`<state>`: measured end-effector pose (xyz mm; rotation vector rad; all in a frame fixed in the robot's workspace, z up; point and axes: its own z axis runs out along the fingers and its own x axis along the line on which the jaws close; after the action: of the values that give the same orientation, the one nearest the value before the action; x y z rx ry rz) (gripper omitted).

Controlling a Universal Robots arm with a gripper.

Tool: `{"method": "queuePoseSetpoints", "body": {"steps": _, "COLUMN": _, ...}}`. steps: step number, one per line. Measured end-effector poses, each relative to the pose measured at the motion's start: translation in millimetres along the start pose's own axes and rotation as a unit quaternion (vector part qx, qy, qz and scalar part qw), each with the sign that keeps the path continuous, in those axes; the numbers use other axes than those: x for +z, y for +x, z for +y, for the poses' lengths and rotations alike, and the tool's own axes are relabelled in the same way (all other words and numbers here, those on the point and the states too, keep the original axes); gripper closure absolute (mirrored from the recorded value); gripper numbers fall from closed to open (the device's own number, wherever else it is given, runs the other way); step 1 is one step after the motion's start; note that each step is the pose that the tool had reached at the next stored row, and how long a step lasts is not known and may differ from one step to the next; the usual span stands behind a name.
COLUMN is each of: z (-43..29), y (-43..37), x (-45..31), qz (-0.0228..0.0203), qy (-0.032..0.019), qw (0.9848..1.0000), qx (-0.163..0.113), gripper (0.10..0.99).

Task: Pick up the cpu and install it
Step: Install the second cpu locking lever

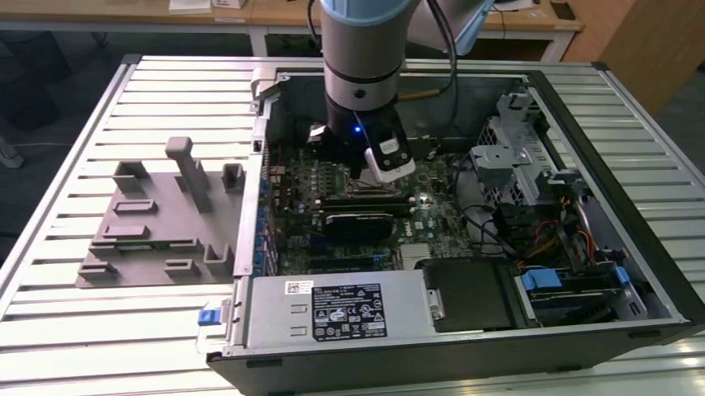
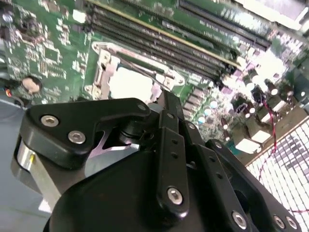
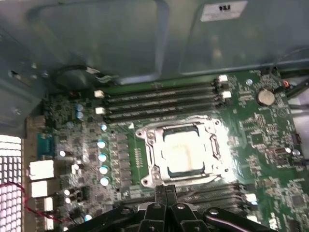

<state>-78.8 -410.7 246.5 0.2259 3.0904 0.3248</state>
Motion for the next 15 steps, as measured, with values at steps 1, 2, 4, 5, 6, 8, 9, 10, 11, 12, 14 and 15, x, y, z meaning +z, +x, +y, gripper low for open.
{"method": "queuePoseSetpoints", "body": {"steps": 1, "z": 0.2, "y": -1.1, "x": 0.1, "qz": -0.0008, "qy": 0.0048, "qw": 1.0, "qx": 0.0, "gripper": 0.98}}
{"method": "queuePoseSetpoints", "body": {"steps": 2, "z": 0.3, "y": -1.9, "x": 0.2, "qz": -0.0014, "qy": 0.0085, "qw": 1.0, "qx": 0.001, "gripper": 0.98}}
{"method": "queuePoseSetpoints", "body": {"steps": 4, "z": 0.2, "y": -2.6, "x": 1.1, "qz": -0.0017, "qy": 0.0097, "qw": 1.0, "qx": 0.001, "gripper": 0.98}}
{"method": "queuePoseSetpoints", "body": {"steps": 5, "z": 0.0, "y": -2.7, "x": 2.1, "qz": -0.0017, "qy": 0.0098, "qw": 1.0, "qx": 0.001, "gripper": 0.98}}
{"method": "queuePoseSetpoints", "body": {"steps": 6, "z": -0.3, "y": -2.8, "x": 3.3, "qz": -0.0017, "qy": 0.0098, "qw": 1.0, "qx": 0.001, "gripper": 0.98}}
{"method": "queuePoseSetpoints", "body": {"steps": 8, "z": -1.1, "y": -3.1, "x": 6.4, "qz": -0.0017, "qy": 0.0096, "qw": 1.0, "qx": 0.001, "gripper": 0.98}}
{"method": "queuePoseSetpoints", "body": {"steps": 9, "z": -1.7, "y": -3.2, "x": 8.1, "qz": -0.0016, "qy": 0.0093, "qw": 1.0, "qx": 0.001, "gripper": 0.98}}
{"method": "queuePoseSetpoints", "body": {"steps": 10, "z": -2.4, "y": -3.4, "x": 9.8, "qz": -0.0015, "qy": 0.0088, "qw": 1.0, "qx": 0.001, "gripper": 0.98}}
{"method": "queuePoseSetpoints", "body": {"steps": 11, "z": -3.3, "y": -3.5, "x": 11.4, "qz": -0.0015, "qy": 0.0084, "qw": 1.0, "qx": 0.001, "gripper": 0.98}}
{"method": "queuePoseSetpoints", "body": {"steps": 12, "z": -4.5, "y": -3.6, "x": 12.9, "qz": -0.0013, "qy": 0.0077, "qw": 1.0, "qx": 0.001, "gripper": 0.98}}
{"method": "queuePoseSetpoints", "body": {"steps": 14, "z": -7.4, "y": -3.9, "x": 15.6, "qz": -0.0011, "qy": 0.0055, "qw": 1.0, "qx": 0.001, "gripper": 0.98}}
{"method": "queuePoseSetpoints", "body": {"steps": 15, "z": -8.8, "y": -4.1, "x": 16.5, "qz": -0.0009, "qy": 0.004, "qw": 1.0, "qx": 0.001, "gripper": 0.98}}
